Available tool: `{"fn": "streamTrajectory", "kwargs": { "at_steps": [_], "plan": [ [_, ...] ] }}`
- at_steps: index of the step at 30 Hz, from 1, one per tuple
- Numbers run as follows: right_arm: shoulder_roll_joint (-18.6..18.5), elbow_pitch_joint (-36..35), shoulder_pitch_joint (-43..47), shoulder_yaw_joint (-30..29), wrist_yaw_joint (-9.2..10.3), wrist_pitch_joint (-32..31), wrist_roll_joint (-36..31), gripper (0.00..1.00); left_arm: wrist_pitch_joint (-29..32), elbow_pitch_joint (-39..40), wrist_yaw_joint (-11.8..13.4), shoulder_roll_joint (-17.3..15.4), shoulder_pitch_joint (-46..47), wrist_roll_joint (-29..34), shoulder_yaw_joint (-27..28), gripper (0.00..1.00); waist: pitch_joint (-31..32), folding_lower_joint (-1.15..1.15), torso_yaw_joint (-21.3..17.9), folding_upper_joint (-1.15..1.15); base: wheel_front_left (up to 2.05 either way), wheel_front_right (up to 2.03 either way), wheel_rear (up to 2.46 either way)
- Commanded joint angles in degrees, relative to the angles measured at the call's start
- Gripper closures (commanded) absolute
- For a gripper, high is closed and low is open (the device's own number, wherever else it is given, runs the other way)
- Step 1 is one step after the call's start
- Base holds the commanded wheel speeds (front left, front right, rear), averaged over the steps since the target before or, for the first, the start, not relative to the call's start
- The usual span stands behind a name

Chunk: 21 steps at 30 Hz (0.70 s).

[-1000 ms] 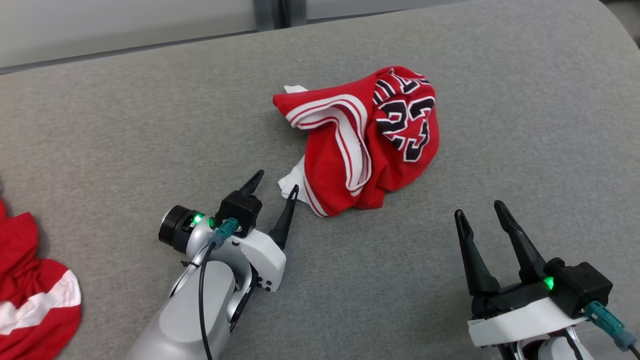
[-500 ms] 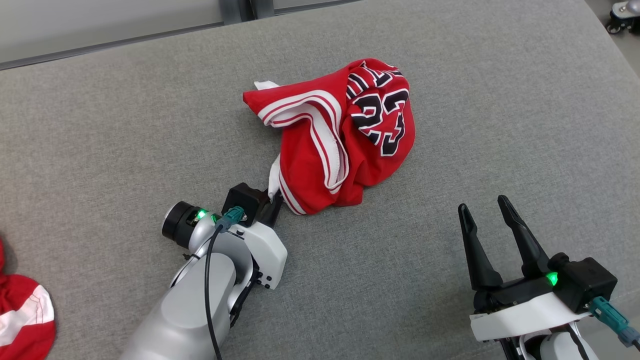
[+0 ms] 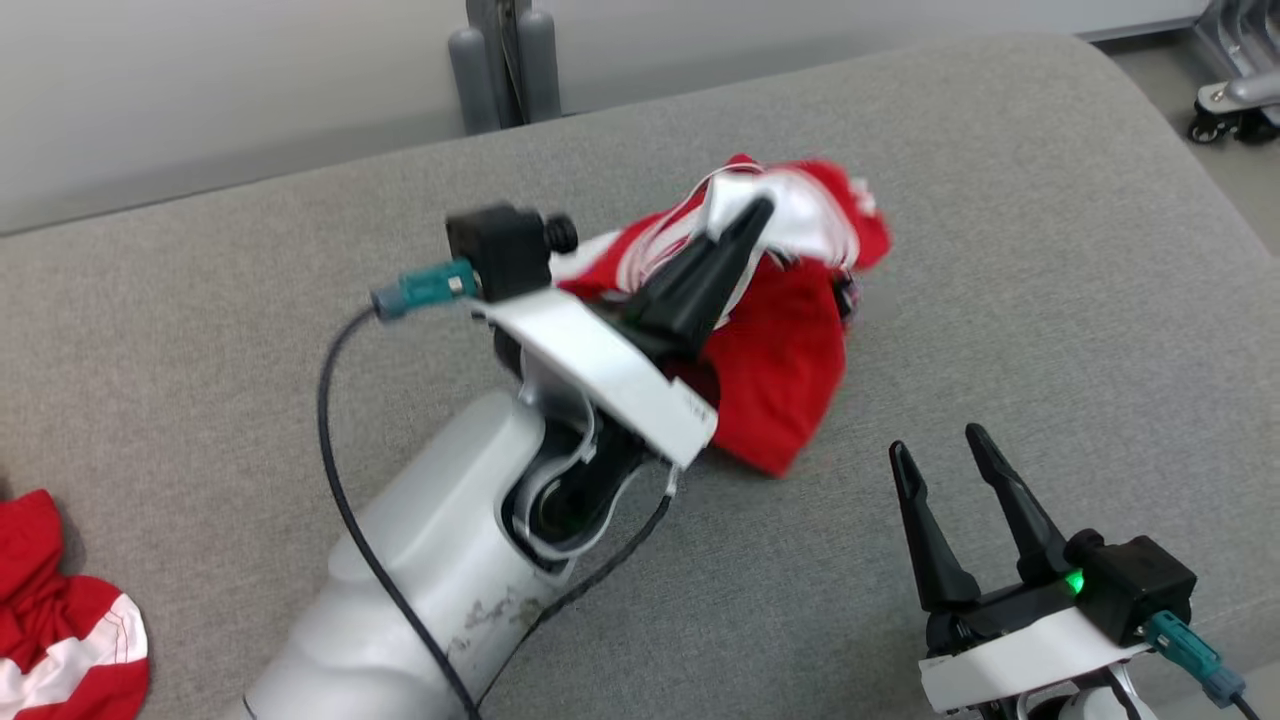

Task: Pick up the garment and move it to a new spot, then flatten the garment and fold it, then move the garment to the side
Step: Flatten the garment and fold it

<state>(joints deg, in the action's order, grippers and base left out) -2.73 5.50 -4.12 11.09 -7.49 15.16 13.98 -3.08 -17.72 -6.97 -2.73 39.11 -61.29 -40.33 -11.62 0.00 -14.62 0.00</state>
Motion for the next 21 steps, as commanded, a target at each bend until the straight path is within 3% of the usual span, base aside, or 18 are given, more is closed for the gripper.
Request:
{"fn": "streamTrajectory", "kwargs": {
  "at_steps": [1, 5, 6, 12, 17, 21],
  "plan": [
    [-0.3, 0.29, 0.6, 0.15, -0.01, 0.14, 0.3, 0.0, -0.31, 2.38, 0.9, -0.25, 2.35, -4.06, 0.15, 1.0, 1.83, 0.0, -0.69, 0.0, 0.0, 0.0, 0.0],
    [-0.29, 0.7, 0.85, 1.18, -0.01, 0.13, 0.7, 0.0, -1.46, 5.63, 3.58, -0.2, 6.82, -10.37, -0.68, 1.0, 3.13, 0.0, -1.89, 0.0, 0.0, 0.0, 0.0],
    [-0.3, 0.9, 0.56, 1.91, -0.01, 0.14, 1.12, 0.0, -2.93, 6.35, 5.31, -0.31, 10.2, -13.93, -0.98, 1.0, 3.7, 0.0, -2.97, 0.0, 0.0, 0.0, 0.0],
    [-0.28, 0.95, -0.9, 3.97, -0.01, 0.13, 2.7, 0.0, -10.32, 4.88, 8.44, -0.31, 21.15, -24.46, -1.34, 1.0, 3.65, 0.0, -4.73, 0.0, 0.0, 0.0, 0.0],
    [-0.28, 0.94, -0.48, 3.99, -0.01, 0.13, 3.08, 0.0, -11.98, -0.52, 12.59, -0.34, 25.78, -35.59, -0.32, 1.0, 2.91, 0.0, -4.06, 0.0, 0.0, 0.0, 0.0],
    [-0.29, 0.59, 0.02, 3.0, -0.01, 0.13, 2.86, 0.0, -12.07, -8.79, 15.01, -0.33, 20.65, -35.17, 4.68, 1.0, 1.99, 0.0, -2.32, 0.0, 0.0, 0.0, 0.0]
  ]
}}
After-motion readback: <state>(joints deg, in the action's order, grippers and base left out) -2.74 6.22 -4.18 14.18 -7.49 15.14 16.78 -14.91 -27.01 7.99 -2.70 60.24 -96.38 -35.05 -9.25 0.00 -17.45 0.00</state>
